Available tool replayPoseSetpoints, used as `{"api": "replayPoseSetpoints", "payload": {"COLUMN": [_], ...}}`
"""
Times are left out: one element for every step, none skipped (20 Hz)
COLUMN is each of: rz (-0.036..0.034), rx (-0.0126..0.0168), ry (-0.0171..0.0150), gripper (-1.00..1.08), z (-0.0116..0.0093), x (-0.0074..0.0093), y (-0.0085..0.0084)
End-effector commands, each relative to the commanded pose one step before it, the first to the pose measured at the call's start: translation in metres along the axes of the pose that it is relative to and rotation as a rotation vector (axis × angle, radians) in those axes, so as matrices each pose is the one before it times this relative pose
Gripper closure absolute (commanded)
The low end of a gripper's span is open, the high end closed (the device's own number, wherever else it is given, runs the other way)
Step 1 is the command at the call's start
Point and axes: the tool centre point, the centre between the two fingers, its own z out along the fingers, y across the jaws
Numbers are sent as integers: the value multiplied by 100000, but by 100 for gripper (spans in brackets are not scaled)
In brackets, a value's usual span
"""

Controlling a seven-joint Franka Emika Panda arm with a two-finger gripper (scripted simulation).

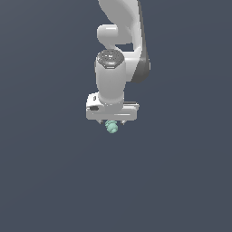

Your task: Pick up the object and move it to a goal position.

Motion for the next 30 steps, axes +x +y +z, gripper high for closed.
{"api": "replayPoseSetpoints", "payload": {"rz": [0,145,445,735,1051,1364,1326,1084,811,493,167,-63,-270,-399,-492,-609,-730,-873,-1030,-1199,-1360,-1503,-1648,-1801,-1960,-2113,-2269,-2424,-2582,-2661], "rx": [0,2,11,18,25,30,27,21,14,6,1,-2,-3,-1,3,6,9,12,14,18,22,28,34,42,50,60,71,84,98,110], "ry": [0,54,162,265,373,471,438,336,229,119,25,-27,-59,-54,-37,-27,-21,-24,-37,-52,-62,-65,-66,-70,-76,-79,-81,-83,-84,-80], "gripper": [-92,-92,-92,-92,-92,-92,-92,-92,-92,-92,-92,-92,-92,-92,-92,-92,-92,-92,-92,-92,-92,-92,-92,-92,-92,-92,-92,-92,-92,-92], "z": [0,-33,-100,-165,-237,-310,-304,-251,-190,-117,-42,15,65,98,124,154,185,219,257,297,334,366,398,431,463,494,523,551,577,585], "x": [0,19,56,94,136,178,177,148,113,70,26,-12,-38,-58,-74,-92,-112,-134,-160,-187,-213,-239,-265,-292,-321,-350,-380,-410,-441,-458], "y": [1,57,179,291,410,516,477,363,245,125,20,-26,-62,-54,-27,-14,-3,-6,-19,-36,-50,-55,-61,-74,-90,-106,-125,-146,-171,-192]}}
